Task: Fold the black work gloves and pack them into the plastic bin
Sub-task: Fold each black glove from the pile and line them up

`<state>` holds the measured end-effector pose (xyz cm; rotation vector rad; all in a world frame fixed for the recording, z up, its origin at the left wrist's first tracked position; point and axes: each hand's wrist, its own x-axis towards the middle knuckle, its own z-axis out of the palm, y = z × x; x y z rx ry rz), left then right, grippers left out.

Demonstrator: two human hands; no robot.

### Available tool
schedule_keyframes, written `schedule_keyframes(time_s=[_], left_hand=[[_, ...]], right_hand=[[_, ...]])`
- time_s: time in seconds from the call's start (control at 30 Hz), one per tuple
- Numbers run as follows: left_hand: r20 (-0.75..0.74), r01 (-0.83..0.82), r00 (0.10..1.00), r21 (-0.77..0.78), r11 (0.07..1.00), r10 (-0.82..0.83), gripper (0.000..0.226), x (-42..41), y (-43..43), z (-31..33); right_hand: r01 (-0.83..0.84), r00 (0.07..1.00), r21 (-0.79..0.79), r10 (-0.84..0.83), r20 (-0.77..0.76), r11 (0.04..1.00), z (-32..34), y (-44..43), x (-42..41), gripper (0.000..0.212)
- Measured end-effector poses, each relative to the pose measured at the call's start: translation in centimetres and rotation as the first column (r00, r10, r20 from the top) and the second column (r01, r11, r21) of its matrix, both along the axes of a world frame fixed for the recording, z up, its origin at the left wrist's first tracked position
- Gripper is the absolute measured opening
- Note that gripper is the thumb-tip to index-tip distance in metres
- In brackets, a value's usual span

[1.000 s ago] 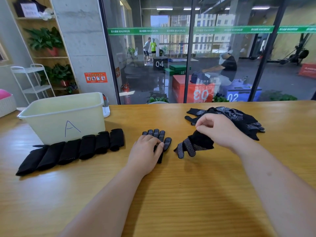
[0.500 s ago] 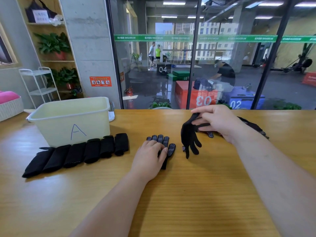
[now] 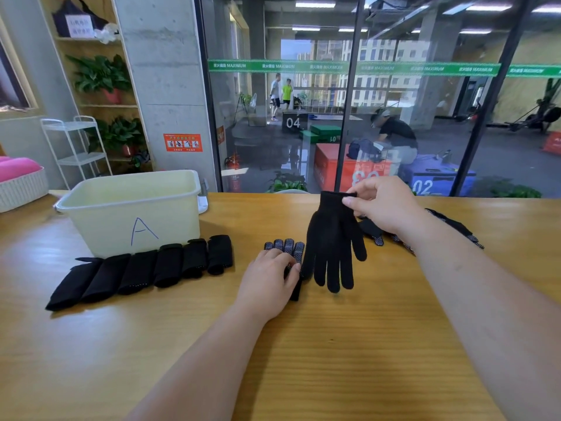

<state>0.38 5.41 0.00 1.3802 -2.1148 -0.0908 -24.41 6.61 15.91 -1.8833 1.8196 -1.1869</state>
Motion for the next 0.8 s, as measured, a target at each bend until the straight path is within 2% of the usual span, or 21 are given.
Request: schedule_keyframes(time_s=[0.07,0.13,0.2,0.27,0.37,0.43,0.5,0.63,0.8], left_hand=[[0.006,-0.002,1.000,0.018,1.000,0.002,0.030,0.1,0.1,0.0],[0.014,-0.004,1.000,0.036,0.999,0.004,0.031,0.1,0.1,0.0],[0.020,-0.001,1.000,0.044,0.999,0.001,0.032,0.1,0.0,0.0],[0.042,-0.002,0.999,0.053,0.999,0.000,0.035,0.1,-0.1,0.0],[0.081,-0.006,0.997,0.069,0.998,0.001,0.041,0.0,-0.4,-0.2],[0.101,-0.017,0.995,0.049,0.999,0.012,0.041,-0.2,-0.4,-0.3],[0.134,-0.036,0.990,-0.006,0.999,0.036,0.038,-0.2,-0.3,-0.3],[0.180,-0.053,0.982,-0.041,0.998,0.059,0.036,-0.5,0.0,-0.3],[0.204,-0.021,0.979,0.091,0.996,0.002,0.048,-0.9,-0.7,-0.2]], right_hand=[[0.091,0.996,-0.131,-0.093,-0.007,0.987,0.1,-0.6,-0.1,0.007],[0.161,0.987,-0.327,-0.161,0.027,0.931,0.2,-0.4,0.0,0.009],[0.110,0.994,-0.386,-0.110,0.024,0.916,-0.6,0.5,0.2,0.009],[0.023,0.987,-0.298,-0.069,-0.145,0.954,-3.1,1.2,0.0,0.010],[0.016,0.873,0.011,-0.009,-0.488,1.000,-8.3,2.2,-0.7,0.014],[0.010,0.817,0.170,0.090,-0.569,0.985,-11.1,3.2,-1.0,0.013],[-0.026,0.828,0.170,0.117,-0.549,0.985,-12.9,4.0,-1.1,0.010],[-0.018,0.879,0.059,0.044,-0.475,0.998,-14.6,4.1,-1.0,0.015],[0.017,0.826,-0.065,-0.050,-0.561,0.998,-14.9,4.5,-0.7,0.014]])
